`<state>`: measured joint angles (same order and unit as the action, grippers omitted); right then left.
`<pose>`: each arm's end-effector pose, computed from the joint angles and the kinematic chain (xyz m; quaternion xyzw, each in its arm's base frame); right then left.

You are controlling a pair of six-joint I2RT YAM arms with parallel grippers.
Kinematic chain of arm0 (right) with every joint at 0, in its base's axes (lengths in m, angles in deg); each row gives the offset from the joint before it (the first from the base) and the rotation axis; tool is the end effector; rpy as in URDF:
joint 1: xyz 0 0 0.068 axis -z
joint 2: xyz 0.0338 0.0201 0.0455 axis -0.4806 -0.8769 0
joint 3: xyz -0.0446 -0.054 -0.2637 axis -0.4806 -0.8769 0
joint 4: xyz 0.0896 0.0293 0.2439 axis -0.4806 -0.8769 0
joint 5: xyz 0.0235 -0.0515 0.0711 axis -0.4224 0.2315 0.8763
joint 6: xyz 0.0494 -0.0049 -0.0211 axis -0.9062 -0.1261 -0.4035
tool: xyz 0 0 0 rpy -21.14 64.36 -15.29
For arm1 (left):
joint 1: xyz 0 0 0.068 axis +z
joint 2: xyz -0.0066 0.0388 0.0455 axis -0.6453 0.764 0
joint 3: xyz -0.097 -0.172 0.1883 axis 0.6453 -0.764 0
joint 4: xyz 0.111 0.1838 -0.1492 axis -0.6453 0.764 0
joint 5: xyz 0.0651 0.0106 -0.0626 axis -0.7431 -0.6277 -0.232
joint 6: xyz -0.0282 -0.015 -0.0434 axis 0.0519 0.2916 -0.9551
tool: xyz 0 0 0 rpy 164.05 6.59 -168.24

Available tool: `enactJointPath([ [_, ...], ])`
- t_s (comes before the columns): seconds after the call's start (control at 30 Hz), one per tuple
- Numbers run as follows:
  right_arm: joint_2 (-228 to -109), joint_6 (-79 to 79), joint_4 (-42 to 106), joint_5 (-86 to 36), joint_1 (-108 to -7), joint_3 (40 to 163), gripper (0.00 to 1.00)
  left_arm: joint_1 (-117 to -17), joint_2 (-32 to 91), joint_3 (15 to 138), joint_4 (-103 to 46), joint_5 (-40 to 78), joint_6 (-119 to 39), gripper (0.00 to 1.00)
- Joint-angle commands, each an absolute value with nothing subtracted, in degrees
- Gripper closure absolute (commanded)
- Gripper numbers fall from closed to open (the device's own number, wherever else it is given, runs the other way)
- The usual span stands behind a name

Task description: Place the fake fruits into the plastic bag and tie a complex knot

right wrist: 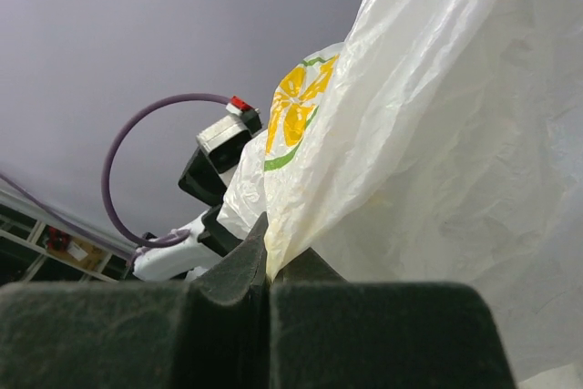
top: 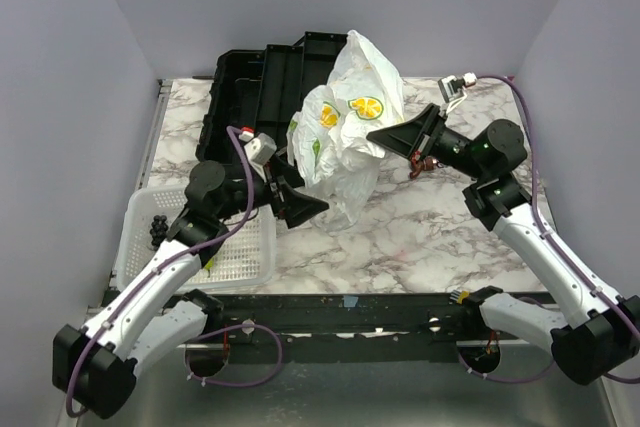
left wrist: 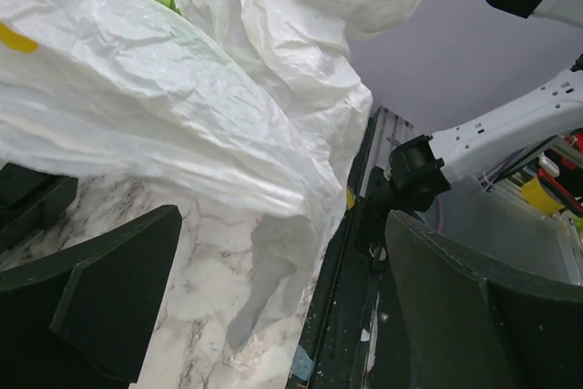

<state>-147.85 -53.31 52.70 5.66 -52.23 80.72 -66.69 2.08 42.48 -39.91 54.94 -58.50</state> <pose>0.2105 0.1158 0.4044 -0.0667 0.6315 0.6488 0.4194 0.1615 -0.1082 0.3331 0.2557 0.6412 -0.5449 0.4760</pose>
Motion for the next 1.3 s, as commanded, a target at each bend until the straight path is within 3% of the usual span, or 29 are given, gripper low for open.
enactJointPath([
  [0.0, -148.7, -55.8, 55.6, 5.1, -52.0, 82.2, 0.99, -69.0, 7.5, 44.1, -50.9, 49.3, -59.1, 0.02],
  [0.07, -148.4, -56.0, 55.3, 4.8, -52.0, 81.7, 0.99, -69.2, 9.3, 45.3, -52.3, 49.6, -59.2, 0.05],
  [0.1, -148.2, -56.0, 55.1, 4.7, -52.0, 81.6, 0.99, -69.2, 9.9, 46.2, -52.2, 50.7, -58.8, 0.13],
  [0.17, -147.4, -56.0, 53.5, 4.3, -51.6, 81.3, 0.99, -69.0, 10.2, 47.2, -49.7, 53.2, -57.9, 0.44],
  [0.23, -146.8, -55.4, 50.8, 4.6, -50.8, 81.4, 0.99, -67.7, 9.4, 47.4, -46.0, 55.1, -55.9, 0.97],
  [0.27, -146.2, -54.9, 49.0, 5.0, -50.1, 81.4, 0.99, -66.2, 8.5, 46.8, -44.5, 55.4, -54.5, 1.0],
  [0.47, -143.9, -51.4, 34.2, 15.4, -37.5, 82.0, 0.99, -51.1, 4.7, 46.9, -24.5, 61.0, -31.8, 1.0],
  [0.67, -148.0, -25.1, 5.6, 20.3, -21.7, 88.2, 0.99, -37.0, 5.7, 54.2, -10.3, 63.4, -6.8, 1.0],
  [0.83, -152.3, -12.9, -2.8, 22.3, -21.3, 86.6, 0.99, -39.8, 4.8, 56.2, 0.8, 68.4, 3.6, 1.0],
  [0.97, -153.7, -1.6, -11.5, 23.3, -21.3, 84.0, 0.99, -53.7, 1.6, 53.5, 7.8, 63.9, 13.2, 1.0],
  [1.0, -153.8, 1.0, -13.0, 21.8, -21.3, 84.0, 0.91, -57.0, 0.5, 52.0, 7.6, 61.5, 14.6, 1.0],
  [1.1, -153.4, 1.8, -11.0, 12.9, -21.3, 85.5, 0.36, -66.3, -0.4, 49.9, 6.9, 55.7, 17.4, 1.0],
  [1.17, -153.1, 3.5, -8.3, 8.5, -21.3, 89.0, 0.11, -70.2, 0.3, 49.7, 7.0, 52.1, 18.1, 1.0],
  [1.2, -153.0, 3.6, -6.6, 6.4, -21.3, 91.2, 0.03, -71.7, 0.8, 49.8, 7.2, 51.0, 18.8, 1.0],
  [1.27, -153.7, 7.2, -4.4, 5.1, -21.3, 95.9, 0.0, -73.7, 1.3, 49.7, 7.7, 48.7, 21.4, 1.0],
])
